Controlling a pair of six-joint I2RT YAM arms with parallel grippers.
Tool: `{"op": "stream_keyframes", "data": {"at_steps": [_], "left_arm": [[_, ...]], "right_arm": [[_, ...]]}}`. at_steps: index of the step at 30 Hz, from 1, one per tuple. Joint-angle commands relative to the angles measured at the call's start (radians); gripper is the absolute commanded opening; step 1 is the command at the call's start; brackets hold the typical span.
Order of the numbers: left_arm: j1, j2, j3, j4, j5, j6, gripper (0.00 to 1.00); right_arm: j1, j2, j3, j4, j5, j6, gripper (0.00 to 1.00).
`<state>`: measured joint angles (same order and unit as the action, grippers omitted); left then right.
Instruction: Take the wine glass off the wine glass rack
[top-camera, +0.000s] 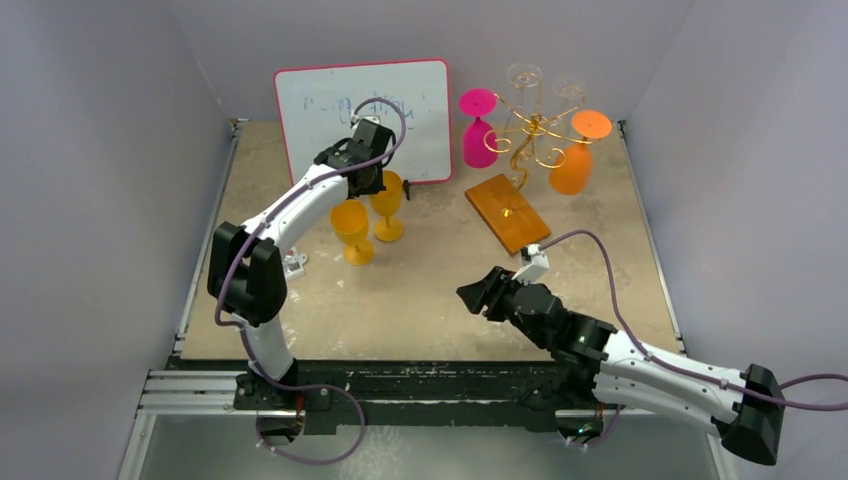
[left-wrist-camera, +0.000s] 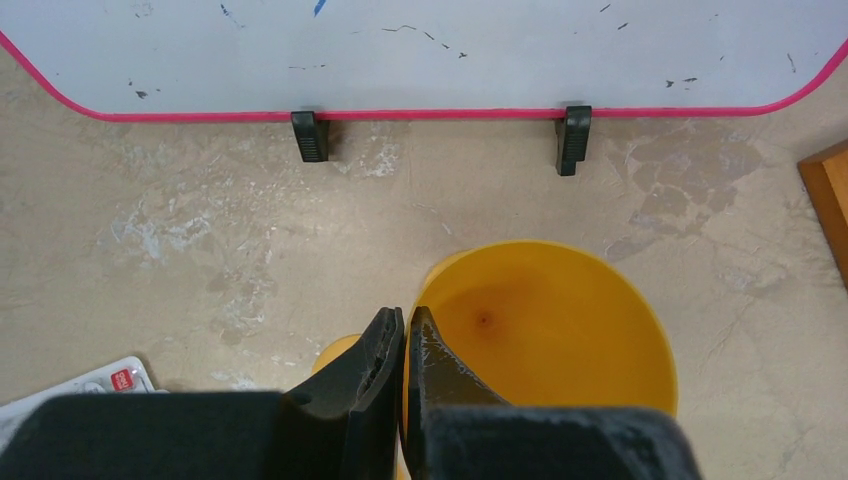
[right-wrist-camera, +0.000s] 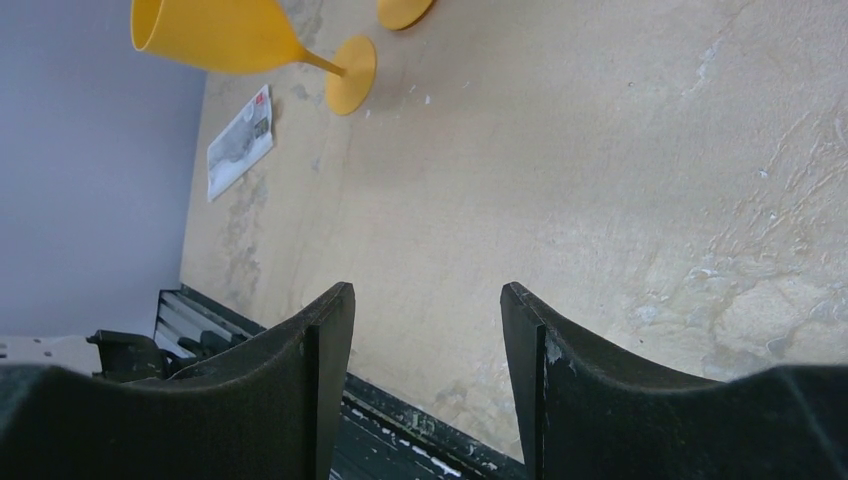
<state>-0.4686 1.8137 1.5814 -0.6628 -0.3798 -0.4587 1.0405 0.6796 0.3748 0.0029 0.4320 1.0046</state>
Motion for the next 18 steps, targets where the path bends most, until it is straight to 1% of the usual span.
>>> {"op": "stream_keyframes", "data": {"at_steps": [1,4,6,11,15,17,18], "left_arm": [[0.004,-0.036,-0.021,0.022,-0.040,0.029,0.00],[0.004,-0.052,-0.039,0.036,-0.037,0.043,0.00],[0.004,-0.053,-0.035,0.034,-0.025,0.049,0.03],[0.003,-0.055,-0.021,-0.004,-0.038,0.053,0.03],[0.004,-0.074,-0.009,-0.026,-0.055,0.050,0.01],[0.004,-0.104,-0.027,-0.006,-0.052,0.048,0.10],[0.004,-0.117,-0.038,0.007,-0.047,0.050,0.17]], "right_arm": [[0.001,-0.007,0.032,0.009,0.039,0.023,0.58],[0.001,-0.022,0.018,0.002,0.051,0.045,0.59],[0.001,-0.037,0.003,0.002,0.064,0.063,0.59],[0.001,-0.067,-0.016,-0.039,0.116,0.102,0.58],[0.002,-0.079,-0.014,-0.075,0.158,0.121,0.58],[0.001,-0.080,-0.005,-0.092,0.168,0.121,0.58],[0.001,-0.080,-0.001,-0.097,0.174,0.121,0.58]]}}
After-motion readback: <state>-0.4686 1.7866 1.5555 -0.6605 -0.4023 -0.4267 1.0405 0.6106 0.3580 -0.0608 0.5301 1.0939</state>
